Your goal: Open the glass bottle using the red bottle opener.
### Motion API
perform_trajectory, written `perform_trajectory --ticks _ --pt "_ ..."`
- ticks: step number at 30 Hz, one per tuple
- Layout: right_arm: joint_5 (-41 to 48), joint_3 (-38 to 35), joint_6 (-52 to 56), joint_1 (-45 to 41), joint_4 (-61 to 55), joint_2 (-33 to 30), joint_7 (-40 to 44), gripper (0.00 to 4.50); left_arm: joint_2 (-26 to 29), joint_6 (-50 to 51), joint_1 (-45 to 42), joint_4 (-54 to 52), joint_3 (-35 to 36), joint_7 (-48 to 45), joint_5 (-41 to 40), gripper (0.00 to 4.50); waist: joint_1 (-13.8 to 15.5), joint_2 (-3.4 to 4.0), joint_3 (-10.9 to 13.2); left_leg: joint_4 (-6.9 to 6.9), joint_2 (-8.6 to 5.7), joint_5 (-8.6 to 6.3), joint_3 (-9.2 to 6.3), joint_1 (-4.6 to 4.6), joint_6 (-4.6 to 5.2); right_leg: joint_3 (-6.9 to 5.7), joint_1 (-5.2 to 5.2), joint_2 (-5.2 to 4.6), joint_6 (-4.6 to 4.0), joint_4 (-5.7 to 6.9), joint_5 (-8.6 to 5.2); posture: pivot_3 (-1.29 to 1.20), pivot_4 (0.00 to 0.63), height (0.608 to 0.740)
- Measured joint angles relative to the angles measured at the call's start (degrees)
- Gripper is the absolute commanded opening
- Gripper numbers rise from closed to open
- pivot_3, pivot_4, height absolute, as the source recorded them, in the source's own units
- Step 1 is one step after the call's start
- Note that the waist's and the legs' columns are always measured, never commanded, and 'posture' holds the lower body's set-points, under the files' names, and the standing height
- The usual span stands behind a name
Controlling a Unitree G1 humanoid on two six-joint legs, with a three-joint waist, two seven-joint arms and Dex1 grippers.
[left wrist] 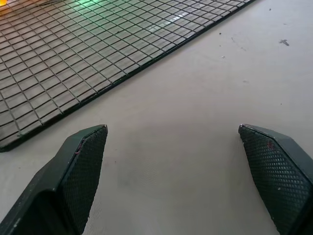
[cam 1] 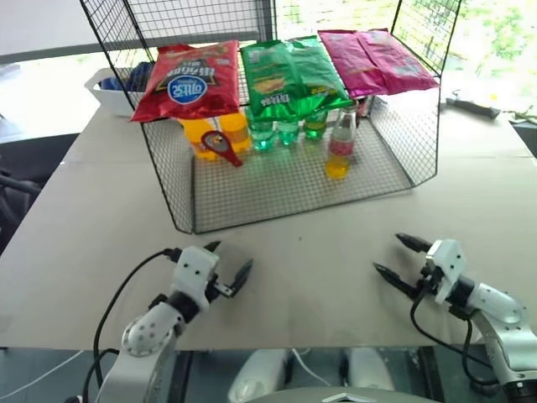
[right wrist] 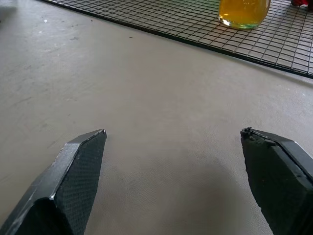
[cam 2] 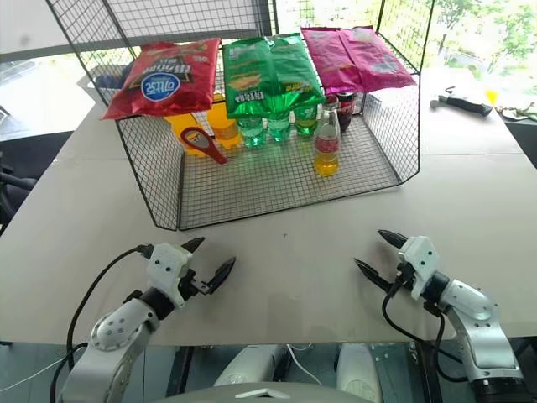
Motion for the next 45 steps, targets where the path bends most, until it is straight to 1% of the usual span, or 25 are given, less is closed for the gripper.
perform_trajectory --ticks 6,11,12,16,21,28,34,37,38,40,42,43,45 --pt "0.19 1.7 -0.17 -0.1 -1.78 1.23 0.09 4.43 -4.56 -0.24 -6.6 0.3 2.7 4.38 -0.21 4.44 0.0 -0.01 0.01 0.16 0.0 0.0 0.01 -0.04 0.0 -0.01 0.0 0.02 0.01 0.05 0.08 0.0 0.15 0.74" --pt "1.88 2.68 1.23 -1.13 -7.17 2.09 -0.08 4.43 -8.07 -0.3 -12.99 3.34 3.97 7.96 -0.34 4.44 -0.09 -0.03 0.02 0.3 0.0 0.0 0.01 -0.08 0.0 -0.01 0.0 0.05 0.03 0.08 0.16 0.0 0.15 0.74" --pt "2.68 3.57 2.69 -2.39 -9.69 2.79 -0.59 4.43 -8.95 -0.3 -15.92 4.74 3.88 9.02 -0.25 4.44 -0.09 -0.09 0.05 0.4 0.04 0.0 -0.01 -0.11 -0.01 -0.03 -0.01 0.11 0.01 0.11 0.2 0.0 0.15 0.74" --pt "4.26 5.1 6.79 -4.79 -15.81 3.85 -2.55 4.43 -9.71 -0.83 -22.06 8.29 4.62 11.01 -0.18 4.44 -0.09 -0.11 0.06 0.49 0.06 0.0 0.01 -0.12 -0.02 -0.01 -0.02 0.16 0.02 0.12 0.26 0.0 0.15 0.74" --pt "4.6 6.84 10.35 -7.6 -19.98 5.43 -5.12 4.43 -10.98 -0.48 -29.29 12.79 5.78 13.64 -0.17 4.44 -0.07 -0.15 0.06 0.52 0.05 0.0 0.0 -0.14 -0.02 -0.02 -0.06 0.15 0.04 0.1 0.28 0.0 0.15 0.74" --pt "4.84 7.15 12.58 -7.94 -20.69 5.43 -6.19 4.43 -11.47 -1.7 -34.75 18.09 5.94 14.12 -0.2 4.44 -0.13 -0.19 0.07 0.56 0.05 0.0 0.0 -0.23 -0.01 -0.03 -0.11 0.14 0.03 0.1 0.29 0.0 0.15 0.74" --pt "4.78 8.32 13.08 -7.91 -21.43 5.6 -6.77 4.43 -10.67 -3.97 -40.95 22.97 5.94 12.85 -0.1 4.44 -0.24 -0.2 0.07 0.63 0.04 0.0 0.01 -0.24 -0.02 -0.02 -0.1 0.15 0.05 0.12 0.33 0.0 0.15 0.74" --pt "4.75 8.4 13.25 -7.97 -21.43 5.6 -6.83 4.5 -10.69 -5.26 -42.32 25.36 5.86 12.02 -0.1 3.63 -0.29 -0.2 0.07 0.63 0.04 0.0 0.01 -0.24 -0.01 -0.03 -0.11 0.15 0.05 0.12 0.33 0.0 0.15 0.74" --pt "4.71 8.43 13.25 -7.97 -21.43 5.6 -6.84 4.5 -10.72 -5.61 -42.37 25.89 5.86 11.78 -0.12 3.24 -0.32 -0.2 0.07 0.63 0.04 0.0 0.0 -0.24 -0.02 -0.03 -0.11 0.15 0.05 0.12 0.33 0.0 0.15 0.74" --pt "4.56 8.53 13.25 -8.0 -21.43 5.61 -6.89 4.5 -10.98 -5.83 -42.37 26.14 5.85 11.45 -0.22 2.25 -0.33 -0.21 0.08 0.64 0.04 0.0 -0.01 -0.26 -0.01 -0.04 -0.12 0.15 0.05 0.12 0.33 0.0 0.15 0.74" --pt "4.53 8.66 13.25 -8.33 -21.43 5.69 -6.93 4.5 -11.18 -6.09 -42.36 26.14 5.66 11.25 -0.42 1.34 -0.33 -0.21 0.08 0.66 0.04 0.0 0.0 -0.27 -0.01 -0.04 -0.12 0.14 0.05 0.13 0.33 0.0 0.15 0.74" --pt "4.52 8.66 13.25 -8.48 -21.43 5.69 -6.98 4.5 -11.27 -6.12 -42.34 26.09 5.57 11.25 -0.46 1.01 -0.33 -0.21 0.08 0.67 0.04 0.0 0.0 -0.27 -0.01 -0.04 -0.11 0.14 0.06 0.13 0.34 0.0 0.15 0.74" --pt "4.51 8.66 13.25 -8.63 -21.43 5.73 -7.15 4.5 -11.67 -6.16 -42.01 25.83 5.47 11.35 -0.56 0.03 -0.32 -0.22 0.08 0.68 0.04 0.0 -0.01 -0.27 -0.01 -0.04 -0.11 0.15 0.06 0.14 0.34 0.0 0.15 0.74"
